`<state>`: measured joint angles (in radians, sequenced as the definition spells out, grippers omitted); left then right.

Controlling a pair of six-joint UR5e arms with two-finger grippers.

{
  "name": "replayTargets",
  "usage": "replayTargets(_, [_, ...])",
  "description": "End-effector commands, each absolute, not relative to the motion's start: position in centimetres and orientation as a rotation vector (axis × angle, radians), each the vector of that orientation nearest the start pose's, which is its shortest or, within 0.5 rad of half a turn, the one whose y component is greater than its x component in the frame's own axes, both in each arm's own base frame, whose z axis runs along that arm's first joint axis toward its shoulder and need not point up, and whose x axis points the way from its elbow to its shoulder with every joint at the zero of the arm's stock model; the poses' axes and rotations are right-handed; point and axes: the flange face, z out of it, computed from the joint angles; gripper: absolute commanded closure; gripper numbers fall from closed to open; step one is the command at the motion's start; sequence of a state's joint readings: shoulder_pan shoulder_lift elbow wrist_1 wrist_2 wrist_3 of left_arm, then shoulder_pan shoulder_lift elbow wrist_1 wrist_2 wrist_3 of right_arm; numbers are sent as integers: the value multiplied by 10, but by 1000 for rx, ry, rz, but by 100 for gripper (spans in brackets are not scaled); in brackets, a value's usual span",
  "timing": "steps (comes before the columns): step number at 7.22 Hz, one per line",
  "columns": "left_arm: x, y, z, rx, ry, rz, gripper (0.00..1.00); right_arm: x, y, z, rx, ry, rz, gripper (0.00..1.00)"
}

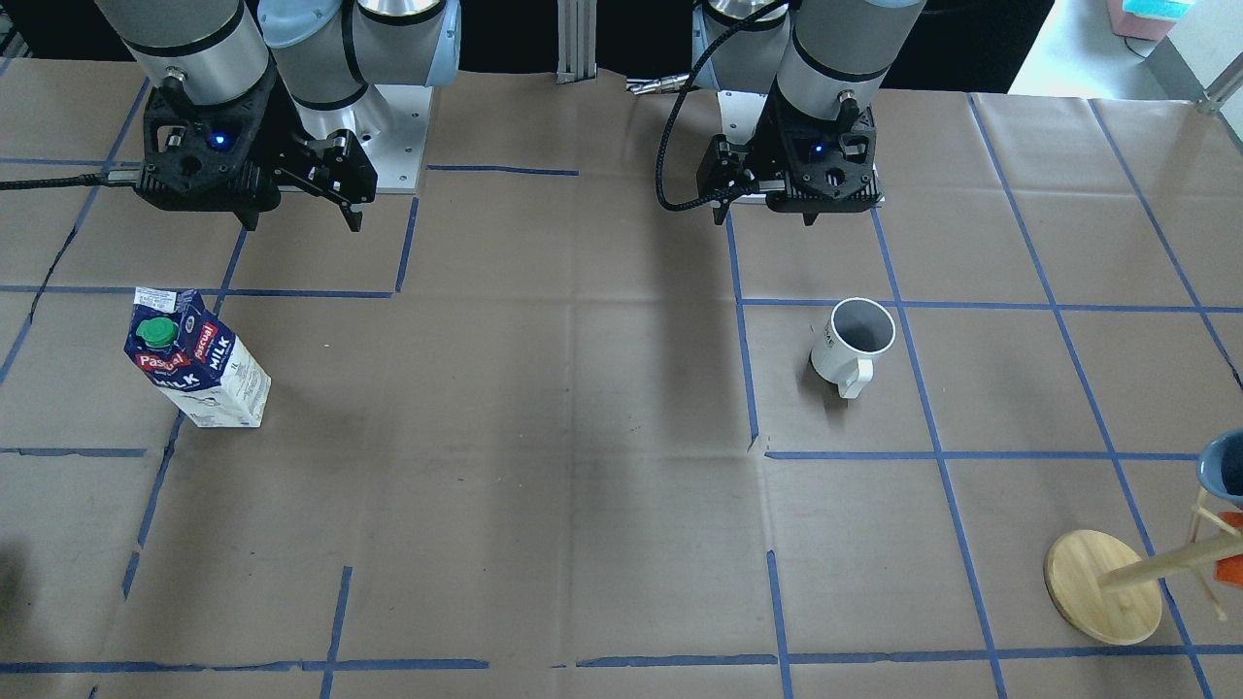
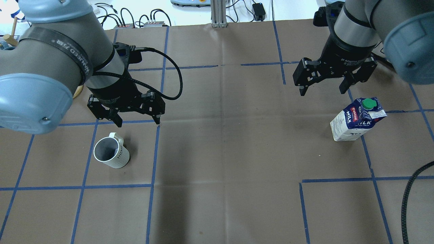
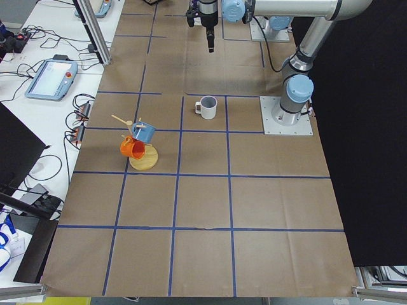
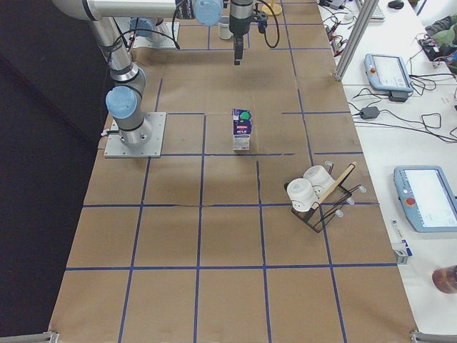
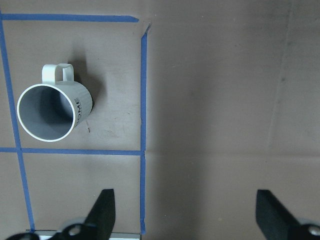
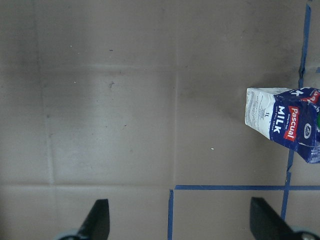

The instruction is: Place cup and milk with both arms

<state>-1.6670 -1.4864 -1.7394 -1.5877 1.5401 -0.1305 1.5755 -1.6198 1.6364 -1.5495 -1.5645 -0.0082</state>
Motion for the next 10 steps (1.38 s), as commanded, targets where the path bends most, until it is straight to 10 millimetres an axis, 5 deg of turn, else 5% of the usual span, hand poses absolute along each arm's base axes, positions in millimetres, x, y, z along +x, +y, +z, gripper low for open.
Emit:
replayTargets(1, [-178,-429,444,-58,3156,164,0,134,-467,483,-12,3138,32,0])
replayTargets(4, [-179,-429,443,-56,3156,167,0,135,-453,498,-5,3135,-19,0])
replayTargets(10, [-178,-426,436,-49,3155,184,0,134,-457,501,14,3124,-69,0])
